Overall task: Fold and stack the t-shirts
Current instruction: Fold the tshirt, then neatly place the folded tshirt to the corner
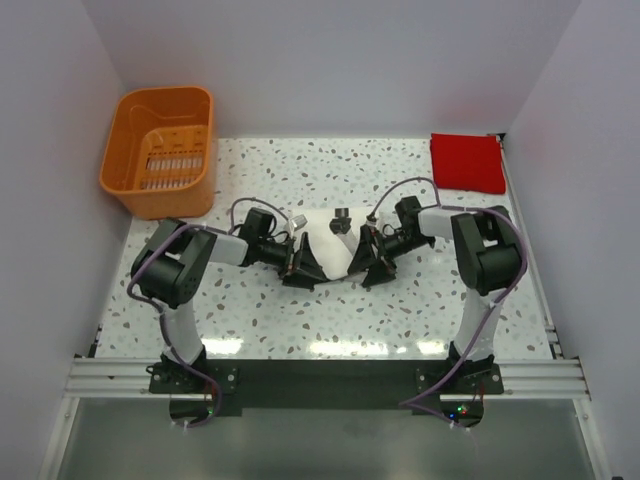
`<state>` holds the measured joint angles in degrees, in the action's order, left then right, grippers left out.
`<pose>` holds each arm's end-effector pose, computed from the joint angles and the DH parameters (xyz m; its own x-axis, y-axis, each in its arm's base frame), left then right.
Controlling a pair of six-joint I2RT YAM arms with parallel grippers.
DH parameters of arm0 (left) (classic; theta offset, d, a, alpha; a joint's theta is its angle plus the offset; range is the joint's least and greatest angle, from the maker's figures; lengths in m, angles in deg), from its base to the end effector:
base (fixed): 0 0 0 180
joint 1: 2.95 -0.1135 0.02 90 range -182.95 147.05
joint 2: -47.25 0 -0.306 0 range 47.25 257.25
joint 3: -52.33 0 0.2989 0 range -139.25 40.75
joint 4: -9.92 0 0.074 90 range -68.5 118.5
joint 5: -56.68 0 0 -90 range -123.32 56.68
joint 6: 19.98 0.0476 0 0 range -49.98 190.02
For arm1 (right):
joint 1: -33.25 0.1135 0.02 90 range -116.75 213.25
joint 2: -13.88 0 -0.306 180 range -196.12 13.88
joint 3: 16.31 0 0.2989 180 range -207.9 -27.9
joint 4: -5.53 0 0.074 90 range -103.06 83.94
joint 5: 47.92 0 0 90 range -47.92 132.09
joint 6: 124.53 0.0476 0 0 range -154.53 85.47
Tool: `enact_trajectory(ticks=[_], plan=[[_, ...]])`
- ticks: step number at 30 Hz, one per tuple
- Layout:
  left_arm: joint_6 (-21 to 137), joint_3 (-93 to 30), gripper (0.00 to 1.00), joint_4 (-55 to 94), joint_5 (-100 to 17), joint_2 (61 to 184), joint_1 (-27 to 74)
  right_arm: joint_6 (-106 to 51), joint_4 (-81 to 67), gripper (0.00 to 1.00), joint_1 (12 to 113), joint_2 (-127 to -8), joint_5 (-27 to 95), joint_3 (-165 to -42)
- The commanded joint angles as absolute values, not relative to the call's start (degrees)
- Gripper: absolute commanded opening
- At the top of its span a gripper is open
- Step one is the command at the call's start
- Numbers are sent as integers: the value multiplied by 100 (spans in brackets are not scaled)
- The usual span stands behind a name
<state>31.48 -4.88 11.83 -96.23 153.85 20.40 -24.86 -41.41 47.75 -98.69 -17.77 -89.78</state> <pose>0.3154 -0.1823 0.1052 -0.9913 0.1189 -0.0561 0.0945 0.3472 -0.9330 0.3539 0.1340 0.1099 -0.9829 -0.1671 0.0768 -0.0187 0.5066 0.8620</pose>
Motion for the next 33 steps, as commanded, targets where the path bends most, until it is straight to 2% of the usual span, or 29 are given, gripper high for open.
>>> enact_trajectory(ticks=[1, 5, 10, 14, 17, 18, 20, 21, 25, 29, 30, 33], plan=[[3513, -513, 100, 1253, -9484, 15965, 1640, -2503, -3901, 98, 4548, -10177, -1373, -8942], [3925, -653, 100, 1761, -9423, 16256, 1279, -2784, -4182, 98, 4354, -10371, -1268, -8916], [4434, -521, 100, 2306, -9282, 15765, 998, -3617, -5253, 97, 4178, -10013, -1118, -9029], [5620, -1283, 100, 3781, -8914, 14922, 944, -3875, -5624, 97, 4116, -8652, -1004, -9197], [6314, -1933, 100, 3916, -8177, 14061, 1067, -3499, -5239, 97, 4029, -7486, -583, -9162], [6569, -2093, 100, 3891, -7574, 13763, 1198, -3271, -5063, 98, 3985, -7219, -373, -9075], [7780, -2444, 100, 3917, -7087, 13567, 1821, -2797, -4431, 98, 3941, -6456, 225, -8741], [8132, -2412, 100, 3769, -6432, 13366, 2102, -2654, -4290, 99, 3949, -6251, 497, -8644], [9660, -1798, 100, 2724, -5206, 13013, 3699, -1977, -3919, 99, 3914, -5775, 1614, -8135], [10736, -823, 87, 1110, -4134, 13117, 4748, -1231, -3805, 99, 3590, -5590, 1898, -7739], [10877, -707, 82, 869, -4062, 13205, 4898, -1125, -3787, 99, 3502, -5590, 1819, -7660], [11614, -399, 74, 87, -3816, 13643, 5338, -782, -3621, 98, 3264, -5564, 1642, -7361]])
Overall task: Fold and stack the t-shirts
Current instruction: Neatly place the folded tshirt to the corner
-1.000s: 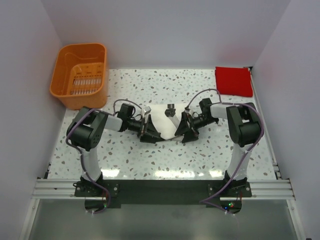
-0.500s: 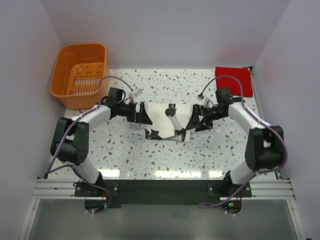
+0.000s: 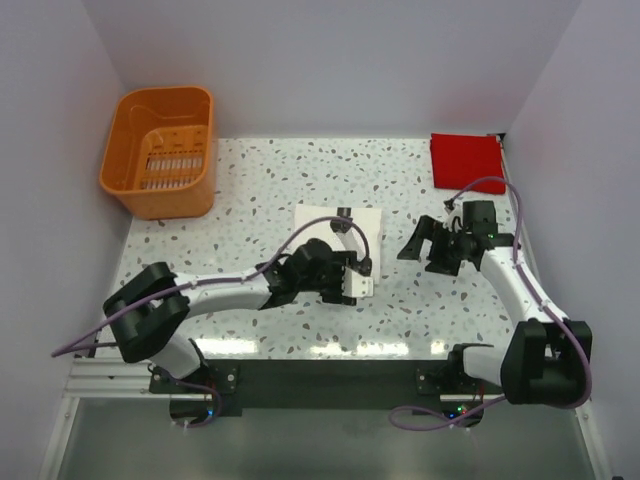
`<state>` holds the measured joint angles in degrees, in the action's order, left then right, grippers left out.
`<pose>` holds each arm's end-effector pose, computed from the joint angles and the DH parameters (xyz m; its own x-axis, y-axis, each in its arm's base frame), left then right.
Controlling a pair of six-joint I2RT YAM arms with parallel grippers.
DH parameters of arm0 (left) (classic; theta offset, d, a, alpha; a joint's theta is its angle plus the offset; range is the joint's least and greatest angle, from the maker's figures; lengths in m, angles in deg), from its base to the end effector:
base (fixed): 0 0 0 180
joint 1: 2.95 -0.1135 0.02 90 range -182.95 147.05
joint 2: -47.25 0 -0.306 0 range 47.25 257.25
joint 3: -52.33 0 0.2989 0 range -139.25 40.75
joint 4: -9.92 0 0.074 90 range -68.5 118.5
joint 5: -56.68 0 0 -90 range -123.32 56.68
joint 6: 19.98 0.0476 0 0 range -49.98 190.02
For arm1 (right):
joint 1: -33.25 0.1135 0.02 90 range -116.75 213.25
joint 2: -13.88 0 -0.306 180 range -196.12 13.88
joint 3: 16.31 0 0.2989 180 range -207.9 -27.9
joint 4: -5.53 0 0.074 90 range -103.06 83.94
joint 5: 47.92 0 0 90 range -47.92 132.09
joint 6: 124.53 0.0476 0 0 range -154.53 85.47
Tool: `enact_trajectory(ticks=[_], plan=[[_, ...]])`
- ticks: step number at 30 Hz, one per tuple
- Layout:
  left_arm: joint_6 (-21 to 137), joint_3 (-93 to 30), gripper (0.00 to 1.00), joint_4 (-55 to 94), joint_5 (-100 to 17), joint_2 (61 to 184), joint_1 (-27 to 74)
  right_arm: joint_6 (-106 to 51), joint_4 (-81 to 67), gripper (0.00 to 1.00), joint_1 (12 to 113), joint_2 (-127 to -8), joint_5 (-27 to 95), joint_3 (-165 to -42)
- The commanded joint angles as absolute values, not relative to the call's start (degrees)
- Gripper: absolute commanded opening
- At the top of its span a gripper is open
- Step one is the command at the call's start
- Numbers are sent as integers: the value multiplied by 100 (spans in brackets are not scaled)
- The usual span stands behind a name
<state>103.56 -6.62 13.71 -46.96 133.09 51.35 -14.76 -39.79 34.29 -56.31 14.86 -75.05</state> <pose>0.2055 -0.3052 0.2221 0.2533 0.5677 -0.7833 0.9209 0.1064 0.3749 0.2726 0.0267 0.2447 -0.8773 0.2849 -0.3863 0.0319 0.8376 0.5454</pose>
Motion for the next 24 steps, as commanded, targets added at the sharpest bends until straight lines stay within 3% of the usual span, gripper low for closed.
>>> enact_trajectory(ticks=[1, 6, 15, 19, 24], plan=[[11738, -355, 72, -72, -3789, 13759, 5487, -720, -3568, 99, 3124, -5538, 1633, -7229], [12160, -74, 58, -907, -3920, 14322, 5760, -483, -3489, 99, 3000, -5485, 1502, -6965], [12662, 138, 44, -1857, -3938, 15209, 5998, 186, -3102, 99, 2982, -5555, 1299, -6525], [12724, -99, 43, -2077, -3798, 15736, 5998, 239, -2996, 99, 2974, -5695, 1203, -6490], [12356, -389, 12, -1937, -3859, 15939, 5954, 283, -2305, 99, 2974, -6028, 764, -6280]])
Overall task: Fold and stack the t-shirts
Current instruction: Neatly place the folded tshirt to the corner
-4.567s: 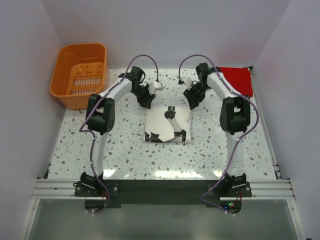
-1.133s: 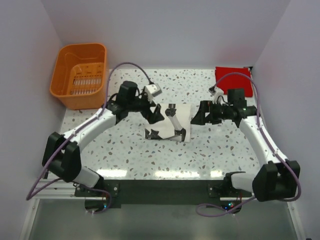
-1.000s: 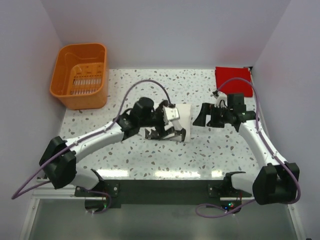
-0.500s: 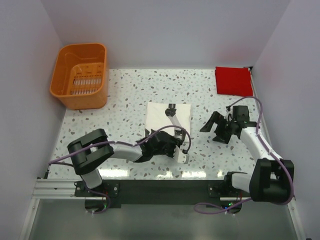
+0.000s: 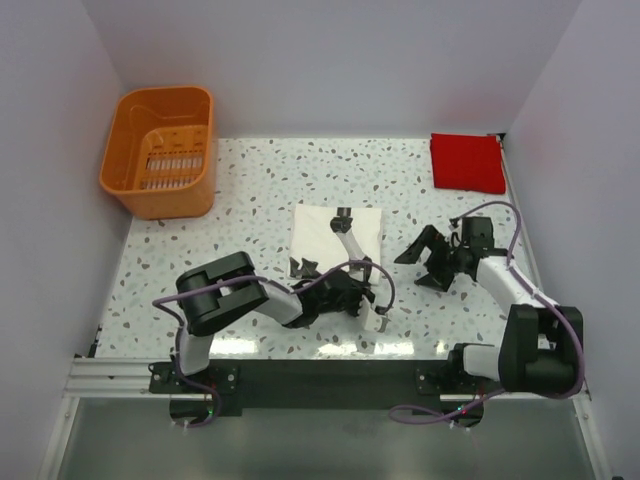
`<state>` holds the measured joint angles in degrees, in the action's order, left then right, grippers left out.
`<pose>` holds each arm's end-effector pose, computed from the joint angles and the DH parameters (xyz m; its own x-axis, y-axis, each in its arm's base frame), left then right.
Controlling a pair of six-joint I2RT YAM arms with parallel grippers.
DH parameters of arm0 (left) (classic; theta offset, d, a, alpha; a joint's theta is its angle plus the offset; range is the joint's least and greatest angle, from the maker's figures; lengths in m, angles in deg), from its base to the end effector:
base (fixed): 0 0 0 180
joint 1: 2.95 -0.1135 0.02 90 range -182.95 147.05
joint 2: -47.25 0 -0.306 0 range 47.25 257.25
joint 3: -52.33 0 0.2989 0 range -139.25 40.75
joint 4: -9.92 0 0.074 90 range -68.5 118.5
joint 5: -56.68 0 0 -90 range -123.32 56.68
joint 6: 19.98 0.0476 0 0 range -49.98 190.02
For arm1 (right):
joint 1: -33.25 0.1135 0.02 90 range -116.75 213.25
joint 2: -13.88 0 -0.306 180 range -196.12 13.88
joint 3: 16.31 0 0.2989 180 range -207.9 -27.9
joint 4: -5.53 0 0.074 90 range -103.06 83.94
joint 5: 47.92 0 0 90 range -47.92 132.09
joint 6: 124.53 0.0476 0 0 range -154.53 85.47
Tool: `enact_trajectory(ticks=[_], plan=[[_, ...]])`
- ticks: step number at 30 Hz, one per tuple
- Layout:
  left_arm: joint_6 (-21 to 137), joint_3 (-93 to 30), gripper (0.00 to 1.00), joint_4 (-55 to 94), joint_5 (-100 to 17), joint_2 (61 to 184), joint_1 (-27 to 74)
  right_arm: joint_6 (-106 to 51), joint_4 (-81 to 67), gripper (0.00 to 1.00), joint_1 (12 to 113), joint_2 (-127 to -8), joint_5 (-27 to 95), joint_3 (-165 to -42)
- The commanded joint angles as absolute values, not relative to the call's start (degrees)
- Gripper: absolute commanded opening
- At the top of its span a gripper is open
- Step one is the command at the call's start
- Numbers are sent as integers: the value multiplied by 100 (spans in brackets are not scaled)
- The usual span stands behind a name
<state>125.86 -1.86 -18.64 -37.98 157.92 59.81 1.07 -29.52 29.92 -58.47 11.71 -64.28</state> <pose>0.1798 -0.3577 0.0937 0.6401 0.5584 -0.5276 0.6934 -0.1242 0.7098 0.2590 0.0090 0.1826 -0.8192 0.5508 -0.1601 0.3324 0.6834 0.6500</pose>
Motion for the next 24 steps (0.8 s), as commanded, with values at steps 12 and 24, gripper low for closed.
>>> enact_trajectory(ticks=[12, 24], plan=[[11011, -662, 0, -1498, -4711, 15096, 5374, 897, -871, 95, 3079, -7128, 666, -6340], [11124, -1269, 31, -119, -5203, 15157, 5286, 1435, -227, 93, 3422, -7726, 675, -6533]])
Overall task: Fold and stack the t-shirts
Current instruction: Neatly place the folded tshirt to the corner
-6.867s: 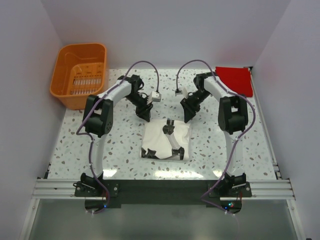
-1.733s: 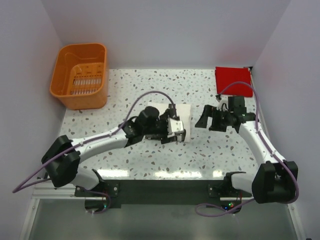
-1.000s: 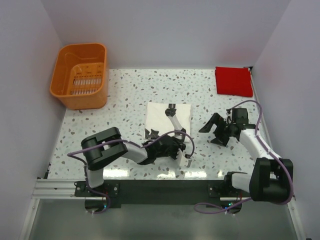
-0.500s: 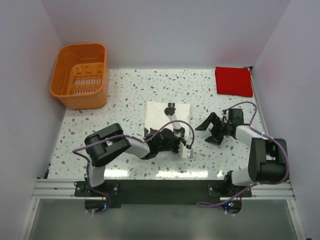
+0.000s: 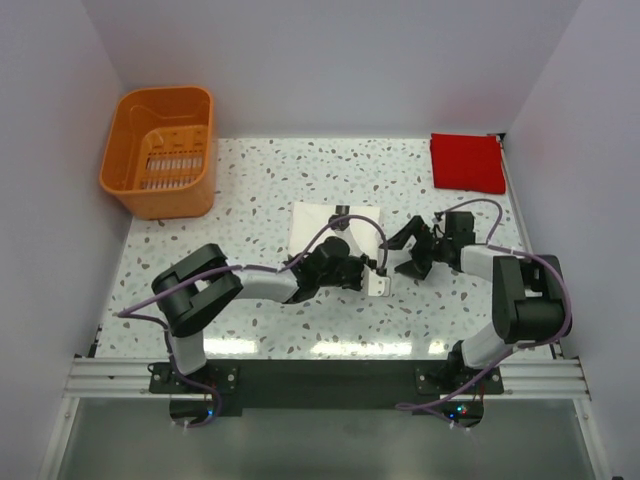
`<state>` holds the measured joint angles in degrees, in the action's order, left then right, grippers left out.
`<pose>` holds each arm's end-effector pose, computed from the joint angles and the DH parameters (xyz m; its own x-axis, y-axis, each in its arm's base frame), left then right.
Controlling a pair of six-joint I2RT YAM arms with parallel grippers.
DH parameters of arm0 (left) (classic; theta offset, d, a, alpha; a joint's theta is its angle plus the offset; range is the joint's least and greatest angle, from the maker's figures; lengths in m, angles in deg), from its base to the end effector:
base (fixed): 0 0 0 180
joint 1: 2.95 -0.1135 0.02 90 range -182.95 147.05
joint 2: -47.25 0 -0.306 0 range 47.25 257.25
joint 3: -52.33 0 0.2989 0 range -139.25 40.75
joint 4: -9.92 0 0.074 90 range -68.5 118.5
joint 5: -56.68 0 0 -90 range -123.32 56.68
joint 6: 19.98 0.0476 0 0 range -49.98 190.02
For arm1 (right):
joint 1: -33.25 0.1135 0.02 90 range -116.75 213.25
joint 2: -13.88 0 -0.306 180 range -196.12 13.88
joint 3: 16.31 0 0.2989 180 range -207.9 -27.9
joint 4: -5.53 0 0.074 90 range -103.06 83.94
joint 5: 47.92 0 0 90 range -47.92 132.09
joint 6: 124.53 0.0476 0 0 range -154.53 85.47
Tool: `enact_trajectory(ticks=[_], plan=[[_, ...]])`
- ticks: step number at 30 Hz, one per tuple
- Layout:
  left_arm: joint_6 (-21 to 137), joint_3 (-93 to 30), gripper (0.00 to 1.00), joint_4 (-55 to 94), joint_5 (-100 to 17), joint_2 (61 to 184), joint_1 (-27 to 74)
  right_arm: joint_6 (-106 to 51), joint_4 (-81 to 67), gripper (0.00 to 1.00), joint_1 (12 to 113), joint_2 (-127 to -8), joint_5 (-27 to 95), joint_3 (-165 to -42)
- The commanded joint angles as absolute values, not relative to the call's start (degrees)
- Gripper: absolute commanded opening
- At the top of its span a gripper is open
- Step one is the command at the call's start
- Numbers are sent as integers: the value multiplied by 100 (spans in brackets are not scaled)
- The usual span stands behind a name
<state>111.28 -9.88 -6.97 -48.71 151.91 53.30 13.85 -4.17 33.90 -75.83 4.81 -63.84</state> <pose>0.2263 -0.3614 0.1561 0.4362 0.4916 -0.7537 0.8607 0.0164 0.5089 0.3087 0.0323 0.1308 -0.8087 0.5858 -0.0539 0.3338 0.5324 0.7779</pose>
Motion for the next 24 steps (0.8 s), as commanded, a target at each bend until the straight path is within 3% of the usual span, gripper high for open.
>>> enact_trajectory(ticks=[1, 12, 18, 24], plan=[[11133, -1234, 34, -118, -5238, 15149, 5286, 1408, -280, 93, 3422, -7717, 693, -6569], [11660, -1181, 33, 208, -5090, 15710, 5251, 1416, -377, 93, 3422, -7787, 728, -6648], [11502, -1418, 43, 217, -4949, 15931, 5075, 1399, -404, 93, 3422, -7787, 675, -6613], [11608, -1558, 43, 312, -5054, 16000, 5058, 1416, -377, 93, 3431, -7902, 631, -6692]])
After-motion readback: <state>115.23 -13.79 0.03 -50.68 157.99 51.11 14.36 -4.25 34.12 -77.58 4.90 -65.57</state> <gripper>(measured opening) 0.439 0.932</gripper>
